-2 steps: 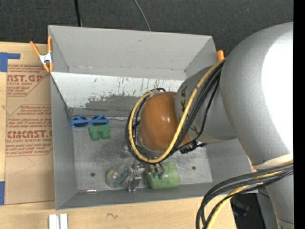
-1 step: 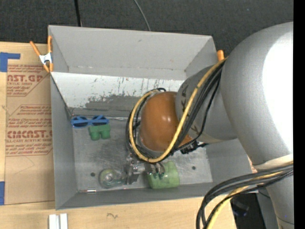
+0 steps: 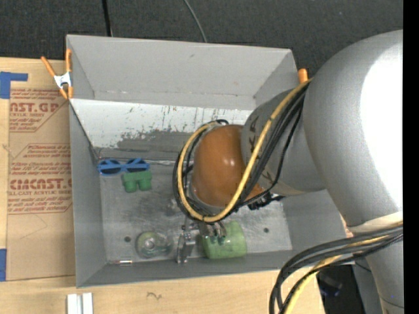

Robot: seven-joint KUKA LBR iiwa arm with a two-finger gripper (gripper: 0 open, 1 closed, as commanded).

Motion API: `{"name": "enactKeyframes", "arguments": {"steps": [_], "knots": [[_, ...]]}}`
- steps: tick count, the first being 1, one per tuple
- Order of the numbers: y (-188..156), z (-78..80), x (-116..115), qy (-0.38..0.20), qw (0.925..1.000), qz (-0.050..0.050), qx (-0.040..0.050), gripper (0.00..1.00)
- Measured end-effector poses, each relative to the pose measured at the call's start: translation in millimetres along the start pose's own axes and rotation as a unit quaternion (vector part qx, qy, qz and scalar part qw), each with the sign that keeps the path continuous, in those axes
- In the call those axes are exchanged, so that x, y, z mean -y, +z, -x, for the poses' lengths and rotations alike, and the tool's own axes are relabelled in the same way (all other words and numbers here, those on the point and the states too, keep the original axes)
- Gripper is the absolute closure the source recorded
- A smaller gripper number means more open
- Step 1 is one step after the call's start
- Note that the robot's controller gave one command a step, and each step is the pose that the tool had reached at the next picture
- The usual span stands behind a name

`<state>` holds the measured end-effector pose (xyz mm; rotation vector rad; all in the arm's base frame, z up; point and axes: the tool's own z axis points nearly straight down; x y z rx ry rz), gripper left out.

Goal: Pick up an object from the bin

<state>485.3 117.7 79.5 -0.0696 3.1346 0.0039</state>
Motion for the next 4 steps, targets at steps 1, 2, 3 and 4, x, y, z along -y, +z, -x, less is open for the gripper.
{"name": "enactKeyframes", "arguments": {"steps": [1,2,3,4], "knots": [[4.2,17.1,49.5,0.097,0.9953,-0.001,-0.0012,0.0],[-32.2,-3.3,106.0,-0.097,0.9953,-0.002,-0.0026,0.0],[7.2,10.0,111.2,-0.183,0.983,-0.001,0.0033,0.0],[6.4,10.5,110.5,-0.183,0.9831,0.0,0.0041,1.0]]}}
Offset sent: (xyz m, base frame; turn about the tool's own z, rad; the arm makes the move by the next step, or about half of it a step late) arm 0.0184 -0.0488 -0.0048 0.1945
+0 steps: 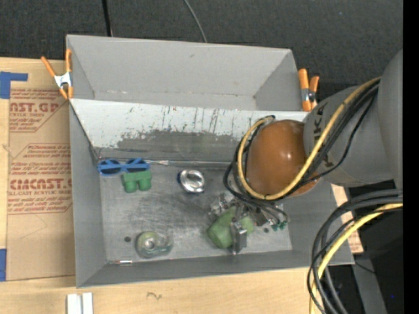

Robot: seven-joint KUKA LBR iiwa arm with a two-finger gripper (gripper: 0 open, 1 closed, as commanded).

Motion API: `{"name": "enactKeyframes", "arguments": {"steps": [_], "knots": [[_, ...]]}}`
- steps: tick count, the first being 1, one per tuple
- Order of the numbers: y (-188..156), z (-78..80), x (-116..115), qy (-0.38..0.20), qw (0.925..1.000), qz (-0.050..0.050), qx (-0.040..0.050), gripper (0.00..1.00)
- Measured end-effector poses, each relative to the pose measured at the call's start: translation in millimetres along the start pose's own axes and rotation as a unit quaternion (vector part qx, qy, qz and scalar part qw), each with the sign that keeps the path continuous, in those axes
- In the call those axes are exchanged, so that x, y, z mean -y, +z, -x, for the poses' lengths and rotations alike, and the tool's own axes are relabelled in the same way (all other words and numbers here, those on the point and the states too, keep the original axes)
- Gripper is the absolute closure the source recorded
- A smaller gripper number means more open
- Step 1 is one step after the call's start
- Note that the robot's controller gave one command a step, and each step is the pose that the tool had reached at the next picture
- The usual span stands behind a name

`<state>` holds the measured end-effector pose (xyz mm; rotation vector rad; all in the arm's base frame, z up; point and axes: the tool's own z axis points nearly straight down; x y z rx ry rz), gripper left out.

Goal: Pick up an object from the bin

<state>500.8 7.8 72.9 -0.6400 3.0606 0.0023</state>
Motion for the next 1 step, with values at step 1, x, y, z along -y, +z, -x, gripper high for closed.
{"name": "enactKeyframes", "arguments": {"steps": [1], "knots": [[-128.3,21.3,17.4,-0.011,0.9999,-0.001,-0.0025,1.0]]}}
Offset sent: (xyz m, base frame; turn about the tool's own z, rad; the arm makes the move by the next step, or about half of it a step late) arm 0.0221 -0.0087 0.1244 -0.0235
